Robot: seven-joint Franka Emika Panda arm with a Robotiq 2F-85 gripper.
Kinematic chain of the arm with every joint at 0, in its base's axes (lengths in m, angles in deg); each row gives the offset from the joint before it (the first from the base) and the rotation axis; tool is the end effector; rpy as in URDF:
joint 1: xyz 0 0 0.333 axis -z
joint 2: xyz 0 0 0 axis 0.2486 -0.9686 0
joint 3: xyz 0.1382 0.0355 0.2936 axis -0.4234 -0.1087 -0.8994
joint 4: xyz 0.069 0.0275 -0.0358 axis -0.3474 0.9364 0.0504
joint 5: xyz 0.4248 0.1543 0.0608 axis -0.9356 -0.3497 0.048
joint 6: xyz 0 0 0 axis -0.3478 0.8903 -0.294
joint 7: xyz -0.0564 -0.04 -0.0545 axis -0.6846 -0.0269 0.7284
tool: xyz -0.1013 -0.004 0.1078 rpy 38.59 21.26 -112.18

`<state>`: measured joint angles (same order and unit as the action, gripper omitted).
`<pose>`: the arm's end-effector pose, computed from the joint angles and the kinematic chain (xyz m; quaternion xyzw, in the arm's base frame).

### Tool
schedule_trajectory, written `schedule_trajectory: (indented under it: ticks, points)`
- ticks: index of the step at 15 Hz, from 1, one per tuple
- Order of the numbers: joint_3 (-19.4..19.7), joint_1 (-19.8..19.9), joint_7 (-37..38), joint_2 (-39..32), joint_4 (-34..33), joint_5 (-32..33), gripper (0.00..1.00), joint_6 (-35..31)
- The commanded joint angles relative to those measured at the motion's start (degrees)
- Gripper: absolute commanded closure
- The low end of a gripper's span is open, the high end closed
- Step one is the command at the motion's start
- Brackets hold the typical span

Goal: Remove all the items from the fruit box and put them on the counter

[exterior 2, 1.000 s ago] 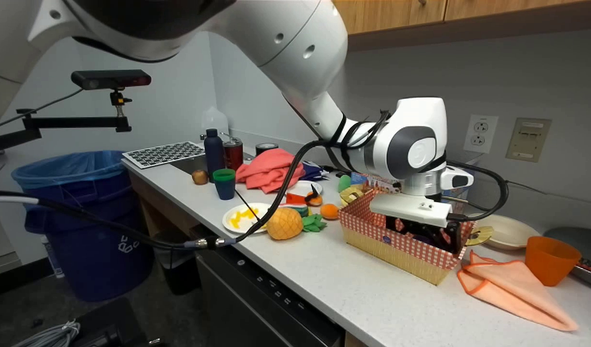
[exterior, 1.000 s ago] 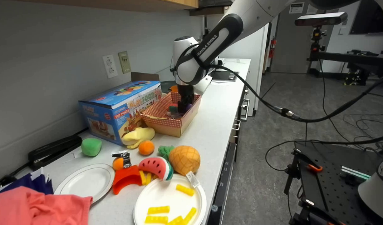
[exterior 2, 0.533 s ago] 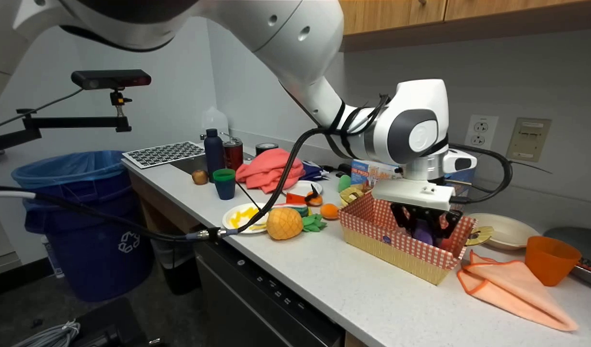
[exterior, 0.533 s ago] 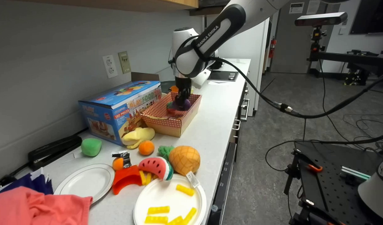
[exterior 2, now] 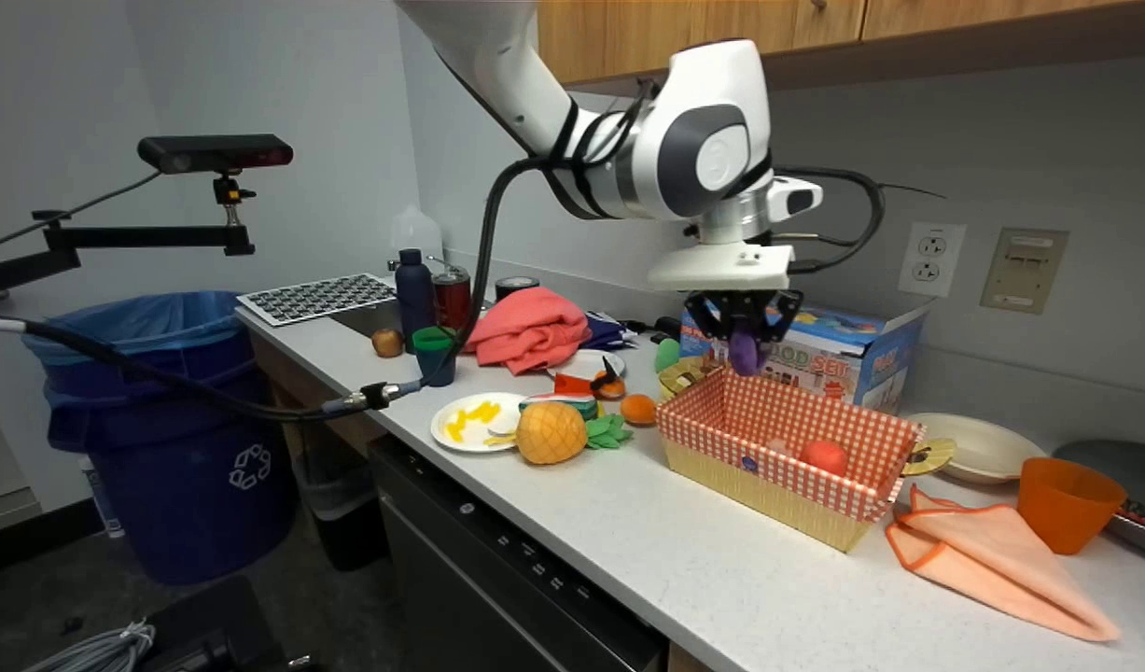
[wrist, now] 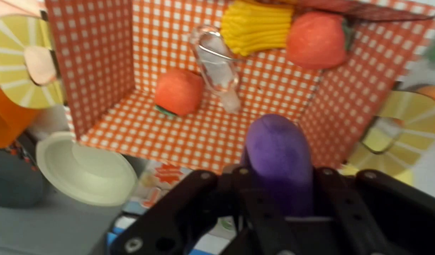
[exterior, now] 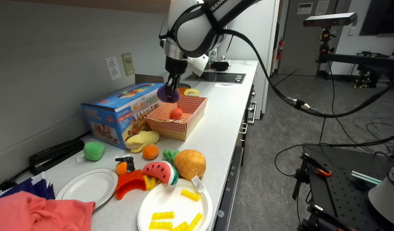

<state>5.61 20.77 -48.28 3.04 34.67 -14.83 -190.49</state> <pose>0.7475 -0.0726 0.3047 0.9785 0.1183 0.1585 0.0591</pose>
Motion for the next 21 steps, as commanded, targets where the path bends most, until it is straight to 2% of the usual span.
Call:
schedule_trajectory:
  ticks: [1, 4, 7, 8, 9, 15, 16, 17, 21]
  points:
    - [-4.16, -2.18, -5.29, 7.55, 8.64, -1.63, 0.94, -2.75]
    - [-7.36, -4.80, -8.35, 9.46, 11.91, -1.74, 0.94, -3.92]
    - [-8.66, -7.61, -8.13, 7.95, 12.59, -0.43, 0.94, -3.74]
    - [-8.66, -8.36, -7.69, 7.26, 12.74, 0.25, 0.68, -3.40]
    - [-8.38, -9.03, -7.08, 6.55, 12.92, 1.11, 0.52, -3.29]
    - [-8.13, -8.75, -7.86, 4.96, 11.76, 0.18, 0.07, -2.14]
    - [-8.07, -8.31, -8.19, 5.18, 11.35, -0.38, 0.01, -1.91]
    - [-8.10, -7.72, -8.73, 5.43, 11.03, -1.13, 0.00, -1.62]
    - [-6.68, -5.19, -9.68, 5.79, 8.48, -2.42, 0.00, -1.23]
